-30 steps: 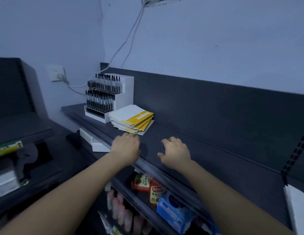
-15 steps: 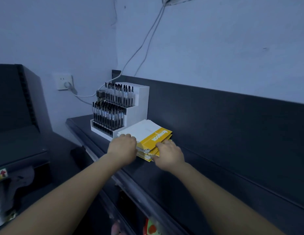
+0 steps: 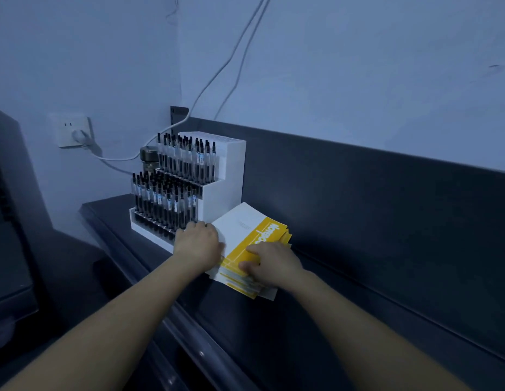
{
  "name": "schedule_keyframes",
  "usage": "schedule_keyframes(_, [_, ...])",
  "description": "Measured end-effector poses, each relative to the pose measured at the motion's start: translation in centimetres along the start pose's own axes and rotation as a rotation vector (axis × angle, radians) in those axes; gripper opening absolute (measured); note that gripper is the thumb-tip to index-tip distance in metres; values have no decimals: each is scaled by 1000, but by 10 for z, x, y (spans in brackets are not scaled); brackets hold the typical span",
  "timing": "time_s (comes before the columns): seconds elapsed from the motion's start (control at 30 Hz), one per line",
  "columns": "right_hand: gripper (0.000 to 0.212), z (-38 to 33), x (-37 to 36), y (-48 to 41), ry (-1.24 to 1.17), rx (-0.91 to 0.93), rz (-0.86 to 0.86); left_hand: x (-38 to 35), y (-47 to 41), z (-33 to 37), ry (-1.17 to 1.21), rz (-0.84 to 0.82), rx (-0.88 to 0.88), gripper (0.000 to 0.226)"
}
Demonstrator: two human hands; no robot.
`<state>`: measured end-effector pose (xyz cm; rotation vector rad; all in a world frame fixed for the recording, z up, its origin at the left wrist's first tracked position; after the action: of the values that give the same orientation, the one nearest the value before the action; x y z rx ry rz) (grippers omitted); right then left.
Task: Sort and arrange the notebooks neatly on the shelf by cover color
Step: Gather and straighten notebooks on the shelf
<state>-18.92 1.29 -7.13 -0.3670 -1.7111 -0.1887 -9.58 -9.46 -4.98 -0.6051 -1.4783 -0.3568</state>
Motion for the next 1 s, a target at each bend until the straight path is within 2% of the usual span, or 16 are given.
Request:
schedule_keyframes(0.3, [50,-1,-8,-17,-67,19,-14,13,-16,-6,-27,109,-26,53])
schedule_keyframes(0.5, [51,3,-5,-11,-135,-30,79,16,-14,5,131,124,-70,40])
schedule_keyframes(0.6, [54,9,-3,-5,-174,-89,104,12,-14,4,90,127,-62,46])
schedule_keyframes(0.7, [56,13,-3,0,-183,-131,92,5,-13,2,87,94,-31,56])
schedule_keyframes(0.83, [58,12,1,7,-177,-161,78,6,-9,7,80,75,-51,54])
schedule_keyframes(0.9, [59,16,2,12,-206,-200,91,3,-9,10,158,33,-52,53])
schedule_keyframes(1.0, [55,26,7,20,-372,-280,161,-1,-7,18,292,-37,-51,47])
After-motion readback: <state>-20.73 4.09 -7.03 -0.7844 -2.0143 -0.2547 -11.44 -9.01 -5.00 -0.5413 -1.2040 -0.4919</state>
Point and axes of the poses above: each hand's wrist, its own y-axis away from the middle knuckle, its own x-axis out of the back of the hand, z = x × y, the point moved 8 cm from there along -y, towards the middle knuckle, and after that the axes turned 9 degrees about x, right-handed, at the moved point
